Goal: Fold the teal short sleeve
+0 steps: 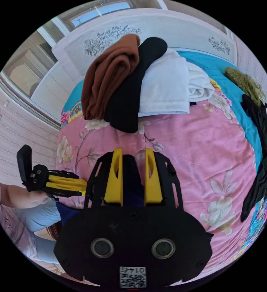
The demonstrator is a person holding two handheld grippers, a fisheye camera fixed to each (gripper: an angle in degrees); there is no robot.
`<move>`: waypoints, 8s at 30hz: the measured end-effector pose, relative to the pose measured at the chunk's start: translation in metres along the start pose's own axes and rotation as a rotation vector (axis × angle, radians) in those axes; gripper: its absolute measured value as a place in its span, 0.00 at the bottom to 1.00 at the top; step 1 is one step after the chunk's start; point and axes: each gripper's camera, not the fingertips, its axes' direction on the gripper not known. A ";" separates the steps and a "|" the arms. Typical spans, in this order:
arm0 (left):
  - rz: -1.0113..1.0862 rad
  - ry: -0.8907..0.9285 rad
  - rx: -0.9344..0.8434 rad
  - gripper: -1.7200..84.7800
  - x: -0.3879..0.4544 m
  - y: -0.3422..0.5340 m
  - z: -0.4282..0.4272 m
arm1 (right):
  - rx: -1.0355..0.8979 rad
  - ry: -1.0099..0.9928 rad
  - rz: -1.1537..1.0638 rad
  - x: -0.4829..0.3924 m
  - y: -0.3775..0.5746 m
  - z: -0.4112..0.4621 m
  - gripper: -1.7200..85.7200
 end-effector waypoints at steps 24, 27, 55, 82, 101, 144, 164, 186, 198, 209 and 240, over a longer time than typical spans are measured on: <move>1.006 0.287 -0.350 0.08 0.514 0.039 0.206 | 0.811 0.094 1.435 -0.013 0.600 -0.189 0.11; 1.118 0.229 -0.389 0.08 0.573 0.057 0.246 | 0.840 -0.005 1.427 -0.002 0.607 -0.184 0.11; 0.678 0.181 -0.380 0.08 0.338 0.027 0.151 | 0.430 -0.136 1.013 -0.025 0.511 -0.166 0.03; -0.065 -0.024 0.129 0.09 0.010 -0.012 -0.028 | 0.233 -0.232 0.416 0.017 0.071 -0.062 0.12; 0.433 0.216 0.189 0.03 0.088 0.004 -0.074 | 0.523 -0.259 0.720 0.060 0.216 -0.144 0.04; 0.497 0.060 -0.161 0.01 0.188 -0.169 0.007 | 0.317 0.115 0.900 0.091 0.417 -0.249 0.03; 0.615 0.181 -0.038 0.02 0.179 -0.015 -0.168 | 0.471 0.058 0.726 -0.093 0.556 -0.249 0.03; 0.465 0.127 -0.015 0.01 0.093 0.293 -0.323 | 0.413 0.093 0.909 -0.403 0.710 -0.120 0.04; 0.692 0.199 0.093 0.06 0.159 0.349 -0.355 | 0.343 0.344 0.780 -0.479 0.677 -0.068 0.02; 0.730 0.127 -0.010 0.10 0.183 0.352 -0.328 | 0.312 0.170 0.742 -0.471 0.656 -0.020 0.04; 0.795 -0.039 0.020 0.06 0.187 0.355 -0.348 | 0.161 0.323 0.839 -0.447 0.682 0.010 0.04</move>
